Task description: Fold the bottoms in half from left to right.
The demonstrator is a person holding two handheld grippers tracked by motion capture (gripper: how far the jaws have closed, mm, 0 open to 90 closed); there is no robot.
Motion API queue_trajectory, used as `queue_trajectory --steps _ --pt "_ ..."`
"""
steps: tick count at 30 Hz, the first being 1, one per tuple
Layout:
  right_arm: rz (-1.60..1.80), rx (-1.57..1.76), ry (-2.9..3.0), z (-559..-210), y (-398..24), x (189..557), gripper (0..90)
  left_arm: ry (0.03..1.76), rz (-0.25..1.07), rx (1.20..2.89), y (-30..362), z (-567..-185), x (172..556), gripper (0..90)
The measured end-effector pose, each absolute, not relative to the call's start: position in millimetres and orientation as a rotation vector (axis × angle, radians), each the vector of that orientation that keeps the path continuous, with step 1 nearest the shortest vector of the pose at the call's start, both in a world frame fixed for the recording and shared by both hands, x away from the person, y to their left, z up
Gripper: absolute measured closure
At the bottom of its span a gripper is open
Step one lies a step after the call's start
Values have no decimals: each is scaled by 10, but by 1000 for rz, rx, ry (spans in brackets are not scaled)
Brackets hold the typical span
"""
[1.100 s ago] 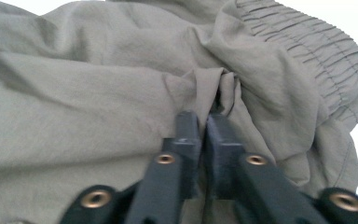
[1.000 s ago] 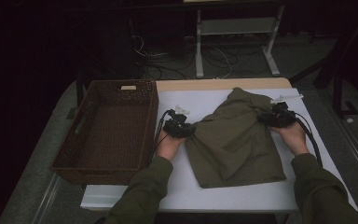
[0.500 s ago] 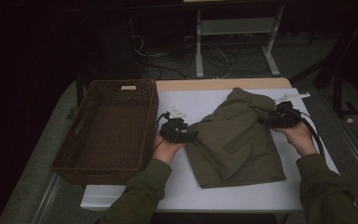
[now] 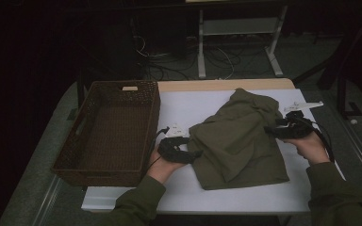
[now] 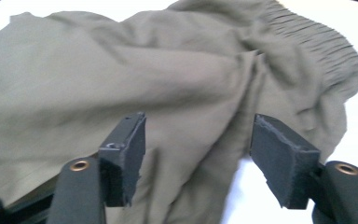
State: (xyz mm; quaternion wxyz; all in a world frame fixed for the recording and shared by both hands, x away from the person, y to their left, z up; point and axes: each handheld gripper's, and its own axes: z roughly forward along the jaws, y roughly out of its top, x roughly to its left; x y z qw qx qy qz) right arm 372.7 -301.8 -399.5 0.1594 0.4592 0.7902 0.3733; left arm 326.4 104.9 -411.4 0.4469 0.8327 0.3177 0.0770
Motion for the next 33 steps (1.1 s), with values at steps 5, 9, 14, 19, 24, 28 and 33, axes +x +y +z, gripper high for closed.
queue_trajectory --steps 5,9,14,19,24,28,33 --pt "1074 1274 2312 -4019 -2942 3519 475 750 169 2059 1086 -4145 3133 193" --pt "1077 1250 2336 -4046 -2891 3455 519 732 158 2078 1114 -4197 3040 167" --pt "1074 1221 2358 -4092 -2818 3487 584 701 136 2104 1128 -4261 2930 139" --pt "1035 1220 2387 -4190 -2762 3594 595 687 114 2116 1089 -4308 2923 124" --pt "1003 1234 2403 -4260 -2758 3648 648 682 101 2129 1066 -4332 2918 95" --pt "997 1223 2427 -4299 -2750 3667 754 682 95 2123 1057 -4333 2931 80" --pt "997 1200 2432 -4279 -2760 3651 856 694 98 2138 1054 -4360 2945 76"
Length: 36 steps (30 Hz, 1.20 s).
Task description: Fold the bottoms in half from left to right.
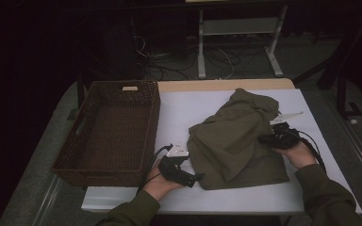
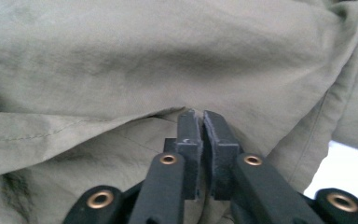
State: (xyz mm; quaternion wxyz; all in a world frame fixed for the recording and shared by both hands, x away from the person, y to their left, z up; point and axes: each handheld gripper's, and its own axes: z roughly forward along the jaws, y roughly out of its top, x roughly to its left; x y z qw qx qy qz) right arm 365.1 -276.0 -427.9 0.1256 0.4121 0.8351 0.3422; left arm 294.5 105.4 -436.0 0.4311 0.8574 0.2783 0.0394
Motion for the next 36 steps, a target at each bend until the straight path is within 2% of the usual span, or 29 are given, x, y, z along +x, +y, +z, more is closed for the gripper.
queue_trajectory --steps 18,32,34,36 --pt "1073 1114 2424 -4076 -3013 3134 862 717 117 2125 1100 -4338 2953 79" --pt "948 1109 2549 -4302 -3203 2672 859 712 118 2134 1093 -4344 2959 80" --pt "925 1112 2559 -4324 -3199 2676 826 710 117 2134 1087 -4343 2959 80" --pt "962 1118 2532 -4286 -3198 2688 733 705 117 2137 1085 -4340 2957 80"
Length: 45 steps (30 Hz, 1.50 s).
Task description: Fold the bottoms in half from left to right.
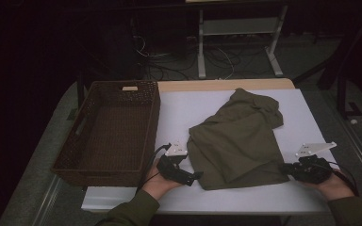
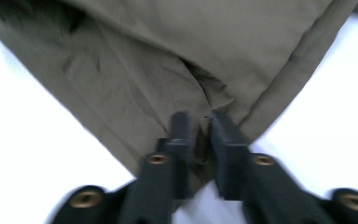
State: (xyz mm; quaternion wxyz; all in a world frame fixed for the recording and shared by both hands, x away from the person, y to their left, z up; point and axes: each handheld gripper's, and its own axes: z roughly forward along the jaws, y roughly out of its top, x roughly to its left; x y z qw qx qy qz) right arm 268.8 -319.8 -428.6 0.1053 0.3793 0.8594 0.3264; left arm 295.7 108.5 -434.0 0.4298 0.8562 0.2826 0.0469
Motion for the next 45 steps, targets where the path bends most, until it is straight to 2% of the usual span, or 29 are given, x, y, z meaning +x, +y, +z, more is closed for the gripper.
queue_trajectory --steps 3,9,15,19,22,30,36,40,45 --pt "1044 1122 2464 -4166 -3203 2709 658 707 117 2135 1084 -4341 2960 80" --pt "1125 1096 2406 -4009 -3110 2821 654 708 115 2136 1075 -4340 2956 88" --pt "1128 1068 2402 -4012 -2895 2961 578 688 101 2148 1031 -4336 2938 202" --pt "1154 1068 2396 -3997 -2759 3047 561 664 83 2165 1000 -4344 2930 288" --pt "1207 1025 2429 -3928 -2624 3026 590 663 76 2167 994 -4349 2933 313" --pt "1314 882 2527 -3807 -2150 2936 772 679 75 2159 1022 -4346 2947 343" --pt "1326 768 2637 -3821 -1794 2812 830 688 74 2157 1042 -4350 2964 343" --pt "1260 704 2728 -3938 -1590 2732 837 687 76 2160 1052 -4344 2964 343" --pt "1112 751 2714 -4071 -1639 2805 848 692 77 2155 1065 -4341 2965 344"
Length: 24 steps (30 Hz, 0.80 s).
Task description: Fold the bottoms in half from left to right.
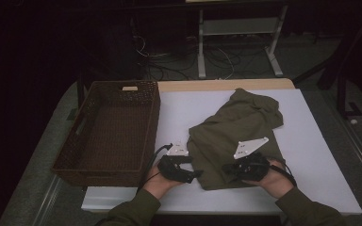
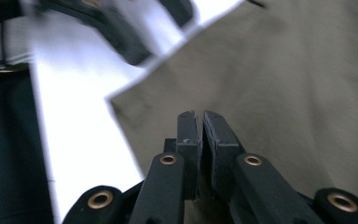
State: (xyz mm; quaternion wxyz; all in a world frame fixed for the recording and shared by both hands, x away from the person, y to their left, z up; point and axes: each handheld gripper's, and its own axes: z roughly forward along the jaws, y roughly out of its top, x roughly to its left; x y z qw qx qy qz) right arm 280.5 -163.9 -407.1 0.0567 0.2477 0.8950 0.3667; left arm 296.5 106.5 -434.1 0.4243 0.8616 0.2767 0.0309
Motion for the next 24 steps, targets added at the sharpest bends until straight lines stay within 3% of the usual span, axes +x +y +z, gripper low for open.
queue_trajectory --steps 11,21,22,24 --pt "876 829 2722 -4331 -1786 2968 814 687 77 2162 1057 -4344 2965 345" --pt "1009 773 2803 -4311 -1659 2876 612 687 72 2164 1055 -4347 2966 345" --pt "984 770 2808 -4335 -1635 2868 614 687 72 2164 1055 -4346 2966 345" --pt "927 737 2798 -4374 -1606 2849 697 687 73 2164 1058 -4344 2965 345"
